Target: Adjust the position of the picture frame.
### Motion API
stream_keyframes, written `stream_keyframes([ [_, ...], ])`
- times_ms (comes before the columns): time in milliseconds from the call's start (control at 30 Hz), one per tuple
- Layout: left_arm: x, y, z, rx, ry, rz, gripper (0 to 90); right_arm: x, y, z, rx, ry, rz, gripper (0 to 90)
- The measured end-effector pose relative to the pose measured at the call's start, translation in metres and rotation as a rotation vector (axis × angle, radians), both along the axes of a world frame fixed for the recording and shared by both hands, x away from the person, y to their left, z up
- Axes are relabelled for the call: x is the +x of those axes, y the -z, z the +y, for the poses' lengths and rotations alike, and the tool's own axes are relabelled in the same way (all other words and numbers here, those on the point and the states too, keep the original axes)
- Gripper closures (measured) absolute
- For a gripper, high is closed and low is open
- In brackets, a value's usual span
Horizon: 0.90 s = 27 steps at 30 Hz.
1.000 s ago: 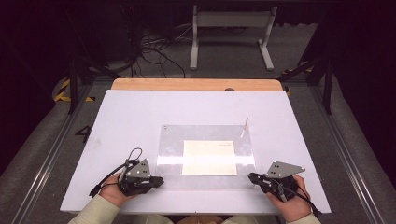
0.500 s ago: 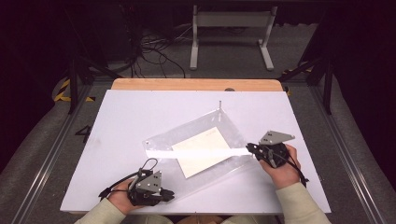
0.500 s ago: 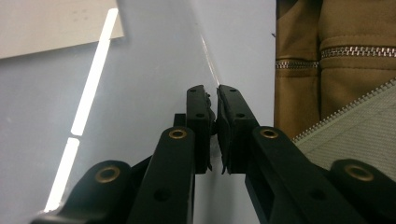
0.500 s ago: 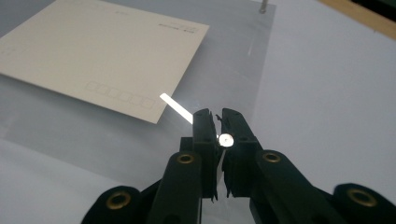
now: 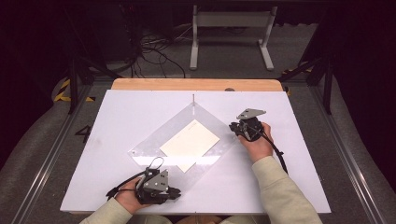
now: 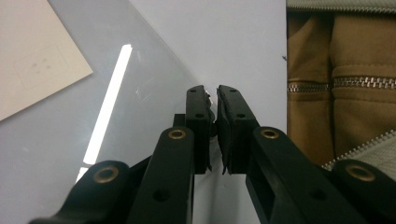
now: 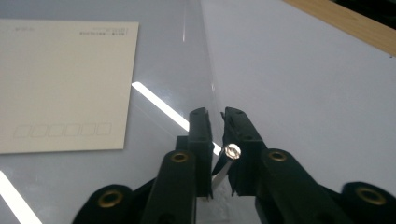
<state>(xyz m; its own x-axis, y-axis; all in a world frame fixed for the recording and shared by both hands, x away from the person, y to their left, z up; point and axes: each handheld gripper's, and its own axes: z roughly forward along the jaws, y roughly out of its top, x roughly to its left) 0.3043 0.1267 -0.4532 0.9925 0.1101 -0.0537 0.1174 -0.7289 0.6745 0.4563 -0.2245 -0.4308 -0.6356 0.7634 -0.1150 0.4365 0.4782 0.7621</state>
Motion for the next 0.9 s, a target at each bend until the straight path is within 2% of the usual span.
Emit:
stream_keyframes([
  [67,0.001,0.001,-0.001,-0.013,-0.007,0.010,83.6,-0.006,-0.003,0.000,0.008,0.008,-0.034,64.7],
  [100,0.001,0.001,-0.004,-0.018,-0.007,0.012,83.9,-0.014,-0.007,-0.003,0.020,0.014,-0.065,62.3],
  [133,0.001,0.002,-0.006,-0.031,0.003,0.020,88.8,-0.025,-0.011,-0.009,0.036,0.017,-0.086,61.9],
  [167,0.001,0.005,-0.014,-0.055,0.033,0.073,90.0,-0.033,-0.012,-0.015,0.055,0.023,-0.103,61.7],
  [200,-0.004,0.010,-0.031,-0.026,0.071,0.045,90.0,-0.050,-0.013,-0.029,0.109,0.039,-0.130,62.3],
  [233,-0.004,0.010,-0.031,-0.026,0.071,0.045,90.0,-0.050,-0.013,-0.029,0.109,0.039,-0.130,62.3],
  [267,-0.006,0.007,-0.045,-0.007,0.090,0.006,90.0,-0.056,-0.013,-0.035,0.115,0.040,-0.125,61.6],
  [300,-0.010,0.005,-0.054,0.011,0.077,-0.028,90.0,-0.066,-0.015,-0.047,0.120,0.044,-0.111,61.5],
  [333,-0.013,0.003,-0.062,0.020,0.071,-0.071,89.9,-0.073,-0.016,-0.056,0.132,0.053,-0.116,61.4],
  [367,-0.014,0.002,-0.065,0.025,0.063,-0.090,89.8,-0.083,-0.017,-0.065,0.158,0.060,-0.115,61.4],
  [400,-0.013,-0.002,-0.064,0.010,0.037,-0.111,89.8,-0.087,-0.017,-0.069,0.178,0.055,-0.108,60.9],
  [433,-0.008,-0.008,-0.056,-0.029,0.001,-0.125,89.4,-0.095,-0.016,-0.074,0.193,0.044,-0.098,60.2],
  [467,-0.004,-0.012,-0.049,-0.057,-0.043,-0.116,86.3,-0.103,-0.014,-0.075,0.186,0.030,-0.086,59.7],
  [500,0.002,-0.016,-0.038,-0.103,-0.105,-0.111,82.5,-0.107,-0.012,-0.074,0.184,0.015,-0.074,59.3],
  [567,0.018,-0.023,-0.011,-0.171,-0.248,-0.087,74.9,-0.119,-0.005,-0.067,0.195,-0.044,-0.036,59.4],
  [600,0.028,-0.025,0.008,-0.205,-0.337,-0.072,73.9,-0.125,-0.001,-0.060,0.190,-0.083,-0.019,60.1],
  [667,0.040,-0.025,0.034,-0.214,-0.450,-0.090,68.6,-0.135,0.003,-0.039,0.153,-0.171,0.003,63.3],
  [733,0.051,-0.023,0.065,-0.227,-0.574,-0.074,64.6,-0.142,0.001,-0.013,0.123,-0.262,0.008,65.8],
  [767,0.054,-0.022,0.077,-0.221,-0.624,-0.081,61.9,-0.146,-0.001,0.003,0.122,-0.313,0.019,70.4],
  [800,0.057,-0.021,0.087,-0.207,-0.672,-0.090,59.6,-0.149,-0.002,0.015,0.119,-0.351,0.047,73.1],
  [867,0.062,-0.017,0.102,-0.177,-0.732,-0.110,55.3,-0.153,-0.003,0.034,0.093,-0.409,0.066,75.7],
  [900,0.066,-0.014,0.111,-0.166,-0.768,-0.100,54.4,-0.156,-0.002,0.042,0.080,-0.430,0.080,75.8],
])
